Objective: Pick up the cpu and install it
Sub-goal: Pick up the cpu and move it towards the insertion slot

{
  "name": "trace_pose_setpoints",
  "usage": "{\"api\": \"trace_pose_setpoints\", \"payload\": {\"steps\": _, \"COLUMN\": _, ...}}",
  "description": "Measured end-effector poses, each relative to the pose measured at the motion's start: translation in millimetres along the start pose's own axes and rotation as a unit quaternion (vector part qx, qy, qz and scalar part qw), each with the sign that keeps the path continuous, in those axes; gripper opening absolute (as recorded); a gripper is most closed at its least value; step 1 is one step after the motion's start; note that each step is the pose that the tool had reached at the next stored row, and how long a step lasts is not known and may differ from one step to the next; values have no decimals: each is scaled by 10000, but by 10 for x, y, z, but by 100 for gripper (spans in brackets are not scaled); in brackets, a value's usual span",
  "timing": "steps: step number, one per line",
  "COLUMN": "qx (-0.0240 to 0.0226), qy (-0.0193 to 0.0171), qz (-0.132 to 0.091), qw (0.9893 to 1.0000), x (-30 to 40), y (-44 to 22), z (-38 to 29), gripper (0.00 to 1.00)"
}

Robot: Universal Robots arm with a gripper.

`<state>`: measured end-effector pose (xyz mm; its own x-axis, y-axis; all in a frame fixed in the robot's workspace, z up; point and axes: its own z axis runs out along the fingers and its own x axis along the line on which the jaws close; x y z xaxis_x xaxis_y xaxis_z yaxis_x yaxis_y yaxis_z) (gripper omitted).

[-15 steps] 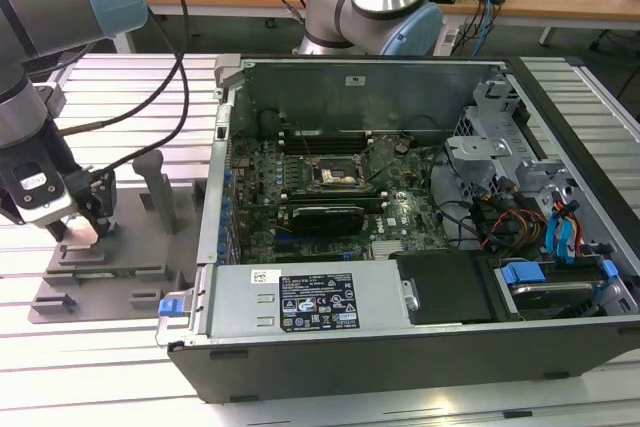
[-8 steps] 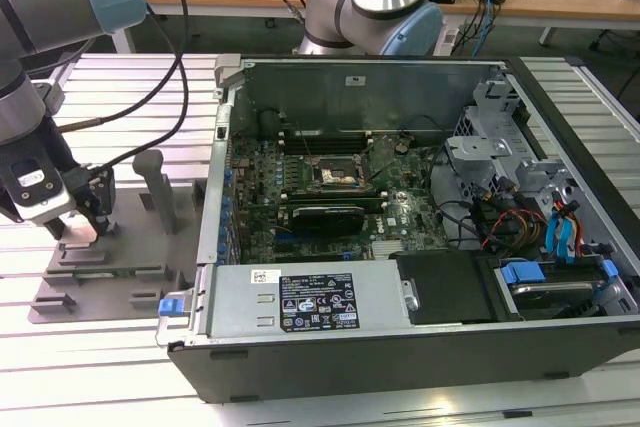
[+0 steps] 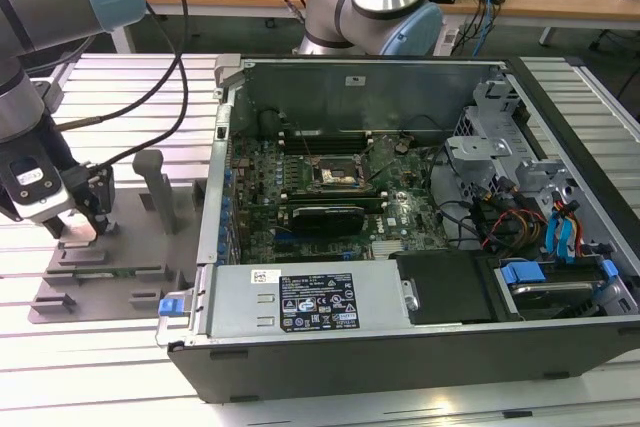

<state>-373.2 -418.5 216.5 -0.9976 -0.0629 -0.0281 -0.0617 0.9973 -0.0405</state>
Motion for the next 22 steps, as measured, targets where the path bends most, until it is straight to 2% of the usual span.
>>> {"api": "trace_pose_setpoints", "payload": {"steps": 22, "qx": 0, "qy": 2, "qz": 0, "qw": 10000, "x": -1, "y": -2, "z": -49, "gripper": 55}}
